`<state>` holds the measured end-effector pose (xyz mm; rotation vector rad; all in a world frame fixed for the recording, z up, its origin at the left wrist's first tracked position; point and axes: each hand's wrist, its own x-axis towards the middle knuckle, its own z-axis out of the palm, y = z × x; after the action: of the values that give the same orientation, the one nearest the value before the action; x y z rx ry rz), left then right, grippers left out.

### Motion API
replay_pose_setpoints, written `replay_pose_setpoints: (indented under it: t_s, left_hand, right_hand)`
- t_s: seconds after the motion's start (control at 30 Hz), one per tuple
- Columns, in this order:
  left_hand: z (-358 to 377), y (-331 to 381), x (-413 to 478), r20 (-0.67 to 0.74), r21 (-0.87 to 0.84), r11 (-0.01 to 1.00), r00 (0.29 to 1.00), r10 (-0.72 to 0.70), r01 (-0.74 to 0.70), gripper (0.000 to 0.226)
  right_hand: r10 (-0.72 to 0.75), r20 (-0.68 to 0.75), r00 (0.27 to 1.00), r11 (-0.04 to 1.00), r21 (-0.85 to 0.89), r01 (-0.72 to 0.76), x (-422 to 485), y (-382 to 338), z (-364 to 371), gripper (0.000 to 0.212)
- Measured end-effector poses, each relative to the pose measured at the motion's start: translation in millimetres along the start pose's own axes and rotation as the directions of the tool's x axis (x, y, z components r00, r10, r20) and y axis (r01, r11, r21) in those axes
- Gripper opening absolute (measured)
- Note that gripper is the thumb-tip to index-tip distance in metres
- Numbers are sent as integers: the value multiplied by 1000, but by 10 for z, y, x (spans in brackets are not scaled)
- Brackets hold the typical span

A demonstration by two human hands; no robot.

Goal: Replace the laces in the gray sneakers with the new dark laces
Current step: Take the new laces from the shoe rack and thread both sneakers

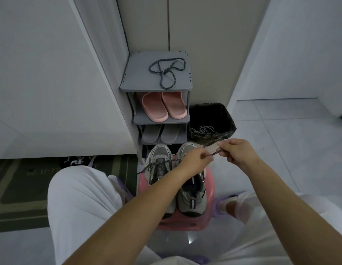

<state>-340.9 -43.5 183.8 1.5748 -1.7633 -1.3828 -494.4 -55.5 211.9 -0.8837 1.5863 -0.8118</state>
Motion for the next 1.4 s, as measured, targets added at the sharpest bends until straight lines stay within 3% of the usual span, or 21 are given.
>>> replay_pose_setpoints:
  t_s: [0.13, 0.27, 0.33, 0.4, 0.47, 0.5, 0.6, 0.67, 0.8, 0.9, 1.03, 1.4]
  left_hand:
    - [-204, -171, 13, 61, -19, 995, 993, -98, 99, 10]
    - [-399, -236, -9, 14, 240, 963, 992, -129, 122, 22]
    - [-445, -244, -41, -42, 351, 928, 993, -113, 121, 22]
    - [-436, -257, -61, -100, 381, 915, 990, -102, 132, 22]
    - [-403, -270, -44, -111, 347, 927, 988, -110, 142, 23]
    - [-381, -283, -15, -102, 328, 934, 988, -113, 141, 24]
    - [-310, -308, 70, -85, 313, 939, 989, -119, 140, 27]
    - [-277, -304, 101, -89, 339, 931, 990, -113, 136, 26]
    - [-218, -371, 151, -115, 379, 914, 987, -110, 146, 27]
    - [-187, -429, 146, -144, 415, 895, 983, -115, 166, 27]
    - [-126, -408, 81, -95, 464, 863, 980, -175, 199, 29]
    - [-106, -391, 53, -105, 448, 865, 974, -200, 226, 31]
  right_hand:
    - [-36, -119, 992, 994, -111, 22, 115, 73, -89, 7]
    - [-59, -187, 981, 961, -277, 5, 261, 181, -142, 13]
    - [-65, -178, 982, 904, -428, -18, 295, 251, -135, 21]
    - [-113, -189, 975, 757, -652, -39, 279, 341, -98, 34]
    - [-276, -111, 955, 631, -770, 93, 234, 413, -20, 40]
    - [-339, -26, 940, 621, -757, 203, 199, 422, 45, 38]
    - [-389, 270, 881, 558, -692, 459, 87, 430, 301, 33]
    - [-409, 327, 852, 537, -669, 514, 38, 480, 432, 27]
    - [-383, 177, 906, 684, -605, 407, 77, 546, 419, 12]
    - [-337, 68, 939, 708, -639, 300, 171, 546, 315, 10]
    - [-271, 123, 955, 556, -789, 260, 298, 558, 331, 13]
    - [-294, 163, 942, 290, -923, 251, 378, 537, 437, 23]
